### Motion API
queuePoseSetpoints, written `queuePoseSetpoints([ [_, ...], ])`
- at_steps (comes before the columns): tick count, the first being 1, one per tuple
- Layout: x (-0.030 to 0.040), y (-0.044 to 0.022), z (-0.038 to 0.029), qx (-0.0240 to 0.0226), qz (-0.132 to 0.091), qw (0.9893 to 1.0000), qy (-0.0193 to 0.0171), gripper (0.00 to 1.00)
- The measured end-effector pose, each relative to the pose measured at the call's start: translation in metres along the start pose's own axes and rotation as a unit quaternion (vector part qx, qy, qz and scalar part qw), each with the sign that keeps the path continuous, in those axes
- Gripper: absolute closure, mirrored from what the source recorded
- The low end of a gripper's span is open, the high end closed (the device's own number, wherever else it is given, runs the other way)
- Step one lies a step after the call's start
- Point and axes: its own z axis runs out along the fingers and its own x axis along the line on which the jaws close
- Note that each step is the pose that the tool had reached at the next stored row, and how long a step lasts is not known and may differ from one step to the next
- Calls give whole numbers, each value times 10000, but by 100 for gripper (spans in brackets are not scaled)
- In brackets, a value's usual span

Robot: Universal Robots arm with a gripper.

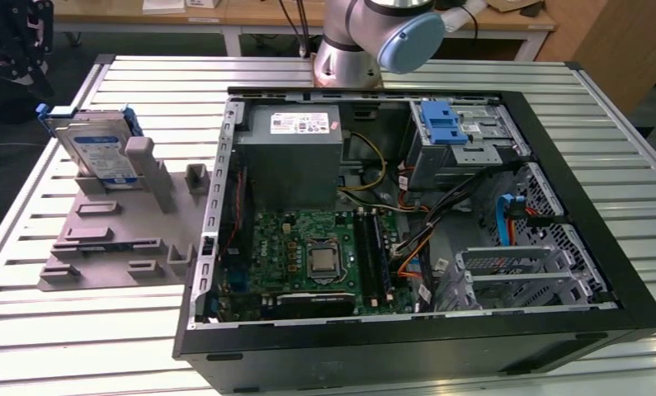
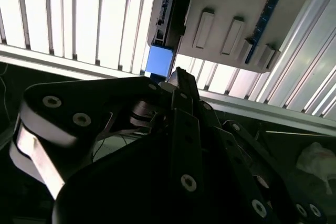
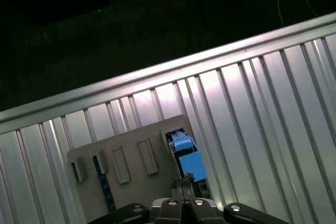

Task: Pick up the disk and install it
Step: 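Pick up the disk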

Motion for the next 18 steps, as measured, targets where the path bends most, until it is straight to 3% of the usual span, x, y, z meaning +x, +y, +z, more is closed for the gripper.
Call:
queuePoseSetpoints([
  [6, 0, 0, 3, -13, -482, 9988, 26, 89],
  [13, 0, 0, 4, -13, -515, 9987, 28, 89],
  [15, 0, -1, 5, -16, -631, 9980, 33, 89],
  [18, 0, 0, 5, -23, -885, 9961, 47, 89],
])
